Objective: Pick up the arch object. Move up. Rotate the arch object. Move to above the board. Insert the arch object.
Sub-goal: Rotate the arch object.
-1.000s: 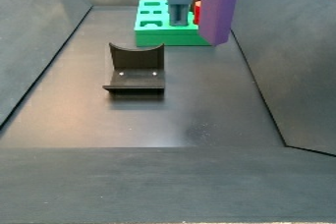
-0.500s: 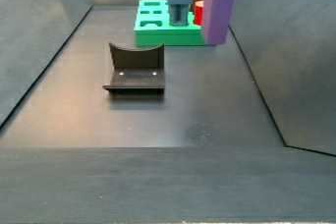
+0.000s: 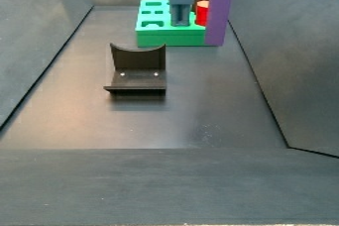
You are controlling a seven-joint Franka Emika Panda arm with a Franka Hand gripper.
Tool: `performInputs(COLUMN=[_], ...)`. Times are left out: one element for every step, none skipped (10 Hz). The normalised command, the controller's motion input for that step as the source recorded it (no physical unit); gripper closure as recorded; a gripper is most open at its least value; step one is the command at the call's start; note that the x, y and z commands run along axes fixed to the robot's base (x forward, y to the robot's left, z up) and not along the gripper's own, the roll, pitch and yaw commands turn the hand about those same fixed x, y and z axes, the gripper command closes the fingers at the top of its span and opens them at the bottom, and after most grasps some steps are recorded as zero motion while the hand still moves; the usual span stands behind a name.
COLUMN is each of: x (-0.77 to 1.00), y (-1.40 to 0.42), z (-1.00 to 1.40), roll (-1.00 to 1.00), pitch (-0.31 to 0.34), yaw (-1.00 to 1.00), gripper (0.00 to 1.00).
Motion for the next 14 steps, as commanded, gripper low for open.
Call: performInputs(x=[0.04, 0.00, 0.00, 0.00, 0.00, 0.00, 0.00, 0.00, 0.00, 0.00, 0.00, 0.00, 0.00, 0.00], y=[0.01, 0.00, 0.00, 0.00, 0.00, 0.01, 0.01, 0.01, 0.01, 0.01, 0.01, 0.01, 0.01, 0.01], z=[-0.01, 0.00, 0.00, 0.00, 0.00, 0.00, 0.00, 0.00, 0.00, 0.00, 0.00, 0.00, 0.00, 0.00], roll=[-0.01, 0.00, 0.00, 0.00, 0.00, 0.00, 0.00, 0.00, -0.01, -0.01, -0.01, -0.01, -0.01, -0.01], pitch=[0.031, 0.014, 0.014, 0.015, 0.016, 0.018, 0.018, 0.020, 0.022, 0.024, 0.027, 0.031, 0.033, 0.040], yaw=[-1.00, -1.00, -1.00, -1.00, -1.00, -1.00, -1.00, -1.00, -1.00, -1.00, -1.00, -1.00, -1.00, -1.00], gripper=[1.00, 1.00, 1.00, 1.00, 1.00, 1.00, 1.00, 1.00, 1.00, 1.00, 1.00, 1.00, 1.00, 1.00])
